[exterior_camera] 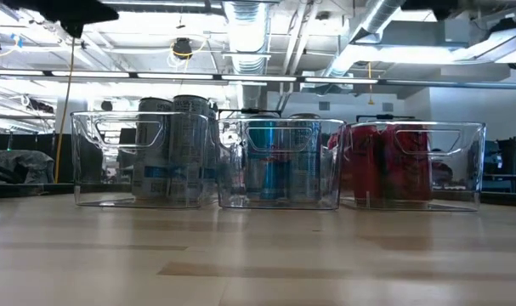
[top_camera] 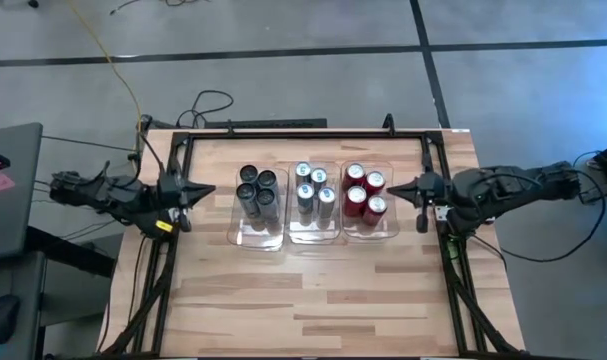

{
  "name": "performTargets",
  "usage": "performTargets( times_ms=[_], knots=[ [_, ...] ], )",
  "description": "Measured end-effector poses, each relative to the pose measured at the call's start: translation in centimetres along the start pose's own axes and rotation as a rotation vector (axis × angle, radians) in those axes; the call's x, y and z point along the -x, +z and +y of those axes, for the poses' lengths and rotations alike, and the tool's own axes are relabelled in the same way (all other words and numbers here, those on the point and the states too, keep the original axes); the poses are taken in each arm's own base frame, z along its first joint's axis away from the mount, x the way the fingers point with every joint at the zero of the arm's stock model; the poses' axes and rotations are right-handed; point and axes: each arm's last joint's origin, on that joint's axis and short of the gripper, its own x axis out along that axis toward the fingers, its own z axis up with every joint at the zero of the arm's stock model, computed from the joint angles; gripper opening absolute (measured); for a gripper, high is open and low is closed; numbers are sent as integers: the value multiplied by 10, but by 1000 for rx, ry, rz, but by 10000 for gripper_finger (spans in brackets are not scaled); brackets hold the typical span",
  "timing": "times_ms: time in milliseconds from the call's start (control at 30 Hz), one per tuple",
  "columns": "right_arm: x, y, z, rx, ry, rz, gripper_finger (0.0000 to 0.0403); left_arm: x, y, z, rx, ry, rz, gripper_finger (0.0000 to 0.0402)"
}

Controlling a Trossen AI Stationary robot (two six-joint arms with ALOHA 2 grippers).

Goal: Sort soda cans
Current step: Return to Home Position

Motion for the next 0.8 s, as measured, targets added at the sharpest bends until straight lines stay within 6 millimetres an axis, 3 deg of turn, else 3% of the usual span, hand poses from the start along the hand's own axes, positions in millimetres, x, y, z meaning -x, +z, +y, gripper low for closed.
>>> performTargets(
  times_ms=[333,600,800],
  knots=[
    [37,-48,-21,-101,-46,-200,1,3,-23,2,-19,17,-9,0],
    [42,-92,-25,-153,-40,-304,0,1,-40,-1,-32,26,-53,0],
    [40,-95,-23,-191,-26,-338,0,4,-48,3,-21,60,-93,0]
  ],
)
